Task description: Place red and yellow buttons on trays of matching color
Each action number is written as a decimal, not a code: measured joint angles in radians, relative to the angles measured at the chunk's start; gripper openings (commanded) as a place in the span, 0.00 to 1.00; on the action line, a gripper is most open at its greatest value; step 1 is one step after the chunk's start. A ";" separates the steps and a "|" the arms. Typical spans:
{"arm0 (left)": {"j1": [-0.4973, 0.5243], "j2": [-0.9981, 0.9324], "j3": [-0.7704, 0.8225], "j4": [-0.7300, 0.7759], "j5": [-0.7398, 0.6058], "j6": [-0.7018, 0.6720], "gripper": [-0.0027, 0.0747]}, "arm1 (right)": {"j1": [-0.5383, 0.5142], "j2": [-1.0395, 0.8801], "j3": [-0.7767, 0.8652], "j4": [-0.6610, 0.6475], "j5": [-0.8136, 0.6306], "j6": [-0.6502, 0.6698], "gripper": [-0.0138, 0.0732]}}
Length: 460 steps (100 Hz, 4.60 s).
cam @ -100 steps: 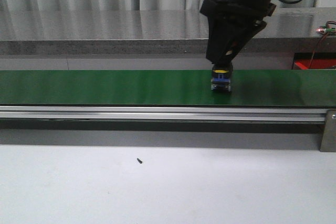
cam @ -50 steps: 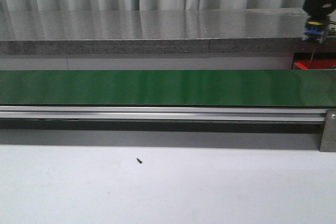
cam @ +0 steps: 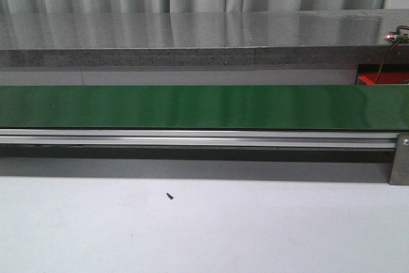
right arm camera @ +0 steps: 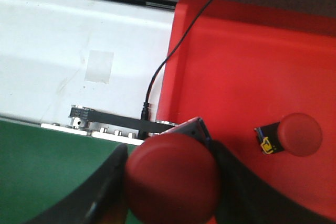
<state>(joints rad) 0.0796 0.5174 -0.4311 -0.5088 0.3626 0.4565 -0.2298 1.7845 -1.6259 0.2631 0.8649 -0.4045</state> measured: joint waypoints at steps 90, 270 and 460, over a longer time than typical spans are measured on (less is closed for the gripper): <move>0.000 0.000 0.000 0.000 0.000 0.000 0.01 | -0.040 0.427 -0.315 -0.084 0.049 0.222 0.28; 0.000 0.000 0.000 0.000 0.000 0.000 0.01 | 0.048 -0.234 0.136 -0.039 -0.055 0.220 0.02; 0.109 0.169 -0.166 0.000 0.090 -0.008 0.01 | 0.161 -1.321 1.145 -0.035 -0.387 0.205 0.02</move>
<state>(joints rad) 0.1884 0.6859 -0.5973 -0.5088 0.4524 0.4485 -0.0685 0.4633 -0.4812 0.2276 0.4776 -0.1998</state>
